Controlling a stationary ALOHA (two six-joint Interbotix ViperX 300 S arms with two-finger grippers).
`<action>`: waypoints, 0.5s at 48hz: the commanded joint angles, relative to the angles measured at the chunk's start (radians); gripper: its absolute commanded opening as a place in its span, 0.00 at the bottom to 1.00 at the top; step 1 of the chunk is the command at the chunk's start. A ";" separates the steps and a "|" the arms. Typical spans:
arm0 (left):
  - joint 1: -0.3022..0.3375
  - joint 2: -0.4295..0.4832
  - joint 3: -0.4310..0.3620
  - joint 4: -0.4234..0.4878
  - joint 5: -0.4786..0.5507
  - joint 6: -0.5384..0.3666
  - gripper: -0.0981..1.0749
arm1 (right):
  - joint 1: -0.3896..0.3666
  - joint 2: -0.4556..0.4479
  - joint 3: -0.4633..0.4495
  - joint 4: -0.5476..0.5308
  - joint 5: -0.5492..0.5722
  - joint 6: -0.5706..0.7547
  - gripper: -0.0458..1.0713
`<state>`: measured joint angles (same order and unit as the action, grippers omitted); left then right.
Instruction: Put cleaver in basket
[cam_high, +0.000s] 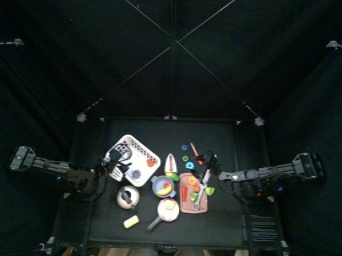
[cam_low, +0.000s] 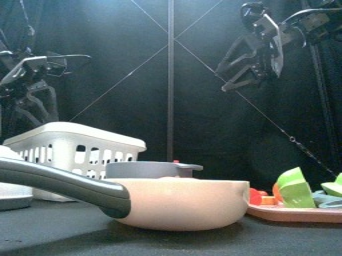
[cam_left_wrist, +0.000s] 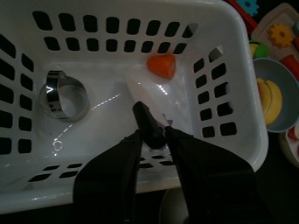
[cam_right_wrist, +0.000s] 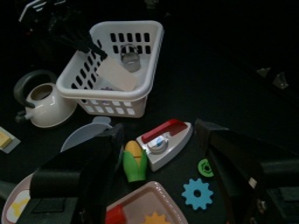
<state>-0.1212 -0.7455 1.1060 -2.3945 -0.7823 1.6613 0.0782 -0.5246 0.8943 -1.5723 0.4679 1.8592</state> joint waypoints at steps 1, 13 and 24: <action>0.009 0.002 -0.015 0.008 0.003 0.002 0.71 | -0.002 -0.005 -0.011 -0.003 0.002 0.002 0.90; 0.020 0.002 -0.035 0.029 0.003 0.002 0.72 | -0.003 -0.005 -0.011 -0.005 0.002 0.000 0.90; 0.021 0.002 -0.067 0.107 0.003 0.005 0.72 | -0.003 -0.005 -0.011 -0.006 0.000 0.002 0.90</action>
<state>-0.1028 -0.7455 1.0738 -2.3163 -0.7808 1.6628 0.0767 -0.5231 0.8943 -1.5723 0.4679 1.8607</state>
